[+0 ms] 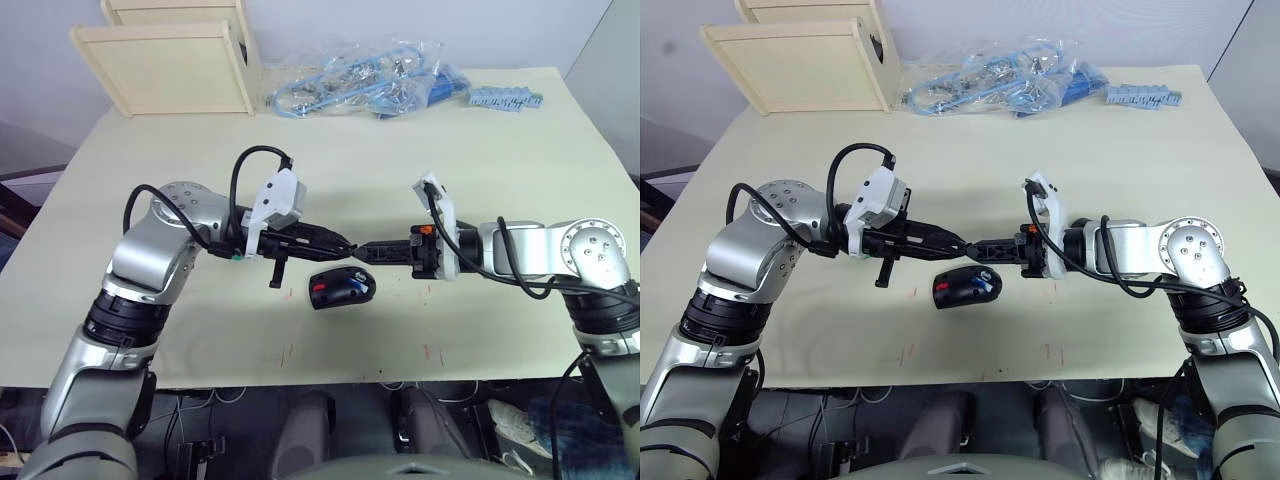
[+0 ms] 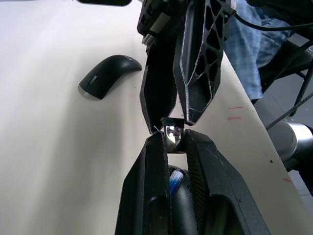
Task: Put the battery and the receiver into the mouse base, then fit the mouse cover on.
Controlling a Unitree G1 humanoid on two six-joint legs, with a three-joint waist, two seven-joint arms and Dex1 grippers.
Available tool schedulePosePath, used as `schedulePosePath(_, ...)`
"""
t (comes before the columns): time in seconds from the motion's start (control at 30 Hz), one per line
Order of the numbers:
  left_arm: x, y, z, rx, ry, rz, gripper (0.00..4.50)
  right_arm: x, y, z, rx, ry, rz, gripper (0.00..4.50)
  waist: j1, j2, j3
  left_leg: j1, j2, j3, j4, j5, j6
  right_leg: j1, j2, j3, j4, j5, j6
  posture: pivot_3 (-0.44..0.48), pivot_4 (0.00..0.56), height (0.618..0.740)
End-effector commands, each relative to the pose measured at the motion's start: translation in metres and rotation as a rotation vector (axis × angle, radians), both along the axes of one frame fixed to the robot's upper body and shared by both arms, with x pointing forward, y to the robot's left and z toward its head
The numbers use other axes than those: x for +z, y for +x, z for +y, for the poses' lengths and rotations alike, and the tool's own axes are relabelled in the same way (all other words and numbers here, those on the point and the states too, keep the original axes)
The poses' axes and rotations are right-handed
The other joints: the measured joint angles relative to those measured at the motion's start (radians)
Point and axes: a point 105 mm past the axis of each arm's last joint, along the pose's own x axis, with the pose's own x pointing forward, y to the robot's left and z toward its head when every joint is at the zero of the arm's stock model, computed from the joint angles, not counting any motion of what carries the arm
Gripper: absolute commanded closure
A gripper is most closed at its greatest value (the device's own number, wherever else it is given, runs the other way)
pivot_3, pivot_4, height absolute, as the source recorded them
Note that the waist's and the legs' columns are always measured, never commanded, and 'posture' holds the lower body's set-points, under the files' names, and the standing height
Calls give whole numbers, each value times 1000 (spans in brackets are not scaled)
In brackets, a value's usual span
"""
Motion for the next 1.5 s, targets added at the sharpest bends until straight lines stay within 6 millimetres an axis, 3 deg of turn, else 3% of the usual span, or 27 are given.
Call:
schedulePosePath(0.03, 3, -5, -4, -37, 6, -41, 4500, 15, -2, 0, 21, 52, -30, 2346, 0, 0, 0, 0, 0, 0, 0, 0, 0, 0, 0, 0, 0, 0, 0, 0, 150, 740)
schedulePosePath(1.17, 2, -4, -3, -42, 12, -67, 4500, 15, -2, 3, 26, 79, -13, 2346, -1, 0, 0, 0, 0, 0, 0, 0, 0, 0, 0, 0, 0, 0, 0, 0, 150, 740)
schedulePosePath(1.27, 2, -4, -3, -42, 12, -70, 4500, 15, -1, 4, 28, 80, -10, 3003, -1, 0, 0, 0, 0, 0, 0, 0, 0, 0, 0, 0, 0, 0, 0, 0, 150, 740)
schedulePosePath(1.33, 2, -3, -3, -42, 12, -73, 4500, 15, -2, 5, 29, 80, -8, 3701, -1, 0, 0, 0, 0, 0, 0, 0, 0, 0, 0, 0, 0, 0, 0, 0, 150, 740)
schedulePosePath(1.37, 2, -3, -3, -42, 12, -73, 4500, 14, -2, 5, 31, 79, -8, 4271, -1, 0, 0, 0, 0, 0, 0, 0, 0, 0, 0, 0, 0, 0, 0, 0, 150, 740)
schedulePosePath(1.5, 2, -4, -3, -43, 13, -76, 4500, 14, -3, 5, 36, 78, -8, 4381, -1, 0, 0, 0, 0, 0, 0, 0, 0, 0, 0, 0, 0, 0, 0, 0, 150, 740)
